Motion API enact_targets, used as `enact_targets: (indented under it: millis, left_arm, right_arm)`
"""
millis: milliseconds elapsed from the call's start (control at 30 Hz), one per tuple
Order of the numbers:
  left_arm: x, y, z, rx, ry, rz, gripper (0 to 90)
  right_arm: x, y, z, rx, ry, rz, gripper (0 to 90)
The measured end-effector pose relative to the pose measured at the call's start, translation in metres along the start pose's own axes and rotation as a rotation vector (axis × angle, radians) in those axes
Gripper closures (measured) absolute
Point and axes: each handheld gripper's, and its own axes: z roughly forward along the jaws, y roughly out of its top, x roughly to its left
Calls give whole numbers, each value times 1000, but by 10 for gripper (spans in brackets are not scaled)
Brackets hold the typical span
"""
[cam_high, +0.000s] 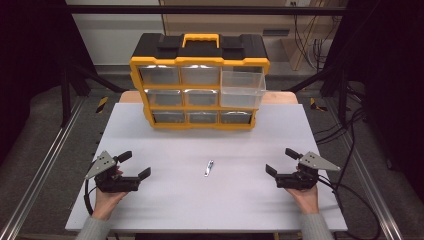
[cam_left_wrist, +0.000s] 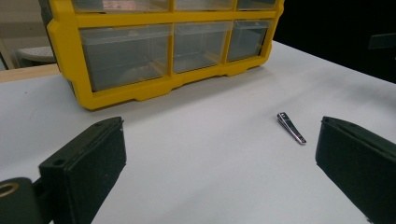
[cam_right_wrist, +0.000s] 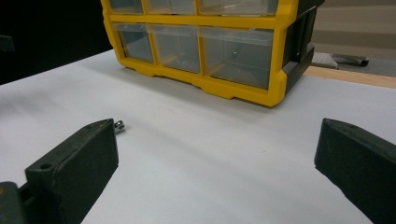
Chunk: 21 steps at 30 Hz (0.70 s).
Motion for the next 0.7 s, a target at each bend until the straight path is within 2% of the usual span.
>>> enact_targets:
  millis: [700]
  left_arm:
    - [-13,9,11,22,-23,10,20]
  right_arm:
    - [0,0,-1,7,3,-21,4]
